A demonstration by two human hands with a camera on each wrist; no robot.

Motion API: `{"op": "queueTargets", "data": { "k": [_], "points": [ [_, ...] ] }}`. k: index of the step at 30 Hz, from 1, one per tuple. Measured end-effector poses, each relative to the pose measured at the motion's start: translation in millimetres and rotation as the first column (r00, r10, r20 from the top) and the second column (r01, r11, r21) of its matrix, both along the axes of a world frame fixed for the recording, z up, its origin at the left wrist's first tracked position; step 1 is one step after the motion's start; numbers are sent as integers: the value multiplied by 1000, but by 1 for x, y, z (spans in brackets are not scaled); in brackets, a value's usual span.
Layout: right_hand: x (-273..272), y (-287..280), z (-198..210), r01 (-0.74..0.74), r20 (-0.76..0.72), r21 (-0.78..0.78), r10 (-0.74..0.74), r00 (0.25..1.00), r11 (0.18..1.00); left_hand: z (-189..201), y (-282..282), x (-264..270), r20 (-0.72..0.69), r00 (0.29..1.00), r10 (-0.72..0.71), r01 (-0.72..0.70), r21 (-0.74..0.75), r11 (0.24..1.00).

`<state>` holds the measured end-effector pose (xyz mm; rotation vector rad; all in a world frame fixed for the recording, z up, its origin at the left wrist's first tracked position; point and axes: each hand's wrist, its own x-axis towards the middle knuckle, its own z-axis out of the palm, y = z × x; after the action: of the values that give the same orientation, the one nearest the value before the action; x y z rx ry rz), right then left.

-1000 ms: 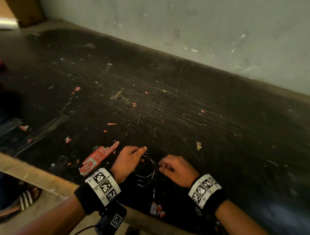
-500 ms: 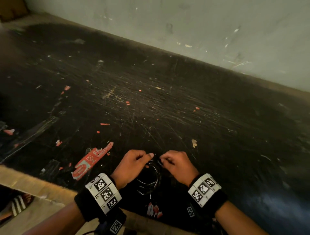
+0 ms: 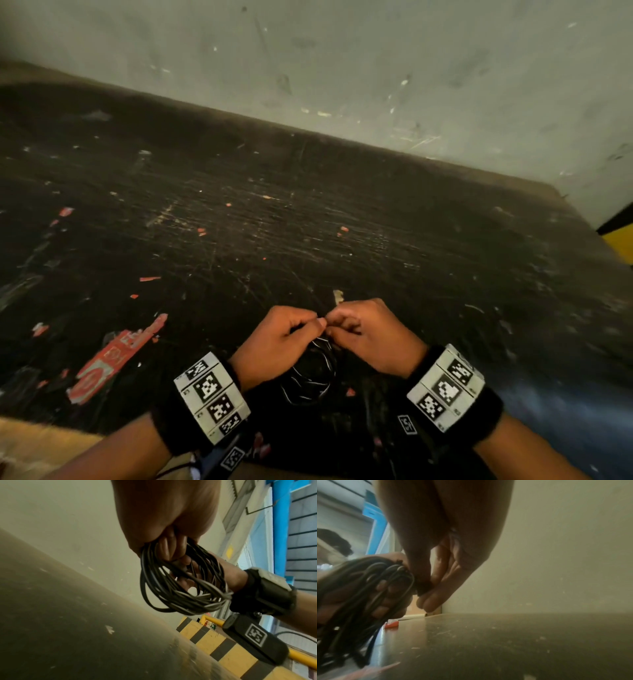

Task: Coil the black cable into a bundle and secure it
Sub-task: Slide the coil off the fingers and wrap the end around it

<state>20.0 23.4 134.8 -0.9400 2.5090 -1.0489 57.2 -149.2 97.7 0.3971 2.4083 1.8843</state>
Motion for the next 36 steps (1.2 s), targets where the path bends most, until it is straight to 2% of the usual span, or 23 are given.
{"op": "queueTargets", "data": {
  "k": [2,4,5,7,9,11,13,15,17,19,21,24,28,31,33,35,36],
  "points": [
    [-2,13,8,-29,-100,92,39,994,995,3,17,-2,-32,999,19,-19,-1,1000],
    [-5,26,10,94,-142,38,-87,986,995,7,35,-4,-56,996,69,-69,14,998],
    [-8,33,10,200,-106,-50,-205,973,978,9,46,-5,-89,990,108,-108,12,994],
    [-15,41,7,408,3,-180,-414,910,895,14,65,-6,-175,969,177,-185,-32,982],
    [-19,50,7,491,86,-237,-485,870,838,19,84,-8,-207,952,227,-242,-46,969],
    [-18,61,15,524,287,-344,-445,849,779,22,96,-13,-144,950,278,-280,12,960],
    [-16,79,27,536,508,-448,-289,811,715,25,105,-17,15,954,300,-299,118,947],
    [-15,99,38,465,574,-508,-117,810,725,31,115,-17,159,937,312,-341,207,917],
    [-15,114,46,351,537,-531,-14,844,771,38,127,-14,222,922,316,-366,244,898],
    [-15,126,52,218,389,-501,-7,921,838,45,140,-11,248,918,308,-370,265,891],
    [-17,136,56,130,253,-465,-9,967,876,51,149,-9,265,912,313,-383,272,883],
    [-21,151,62,102,265,-520,47,963,848,59,157,-7,275,907,320,-395,289,872],
    [-19,160,78,126,178,-560,-29,984,819,75,163,-6,274,901,337,-413,301,860],
    [-13,164,95,123,113,-604,-69,991,787,80,160,-10,210,889,406,-447,216,868],
    [-5,165,108,81,130,-573,-7,991,816,81,156,-14,183,874,450,-478,166,862],
    [4,161,115,38,140,-453,29,990,891,83,154,-17,175,867,466,-491,154,857],
    [7,156,113,26,99,-383,13,995,923,84,154,-18,172,864,473,-497,144,855]
  ]
}}
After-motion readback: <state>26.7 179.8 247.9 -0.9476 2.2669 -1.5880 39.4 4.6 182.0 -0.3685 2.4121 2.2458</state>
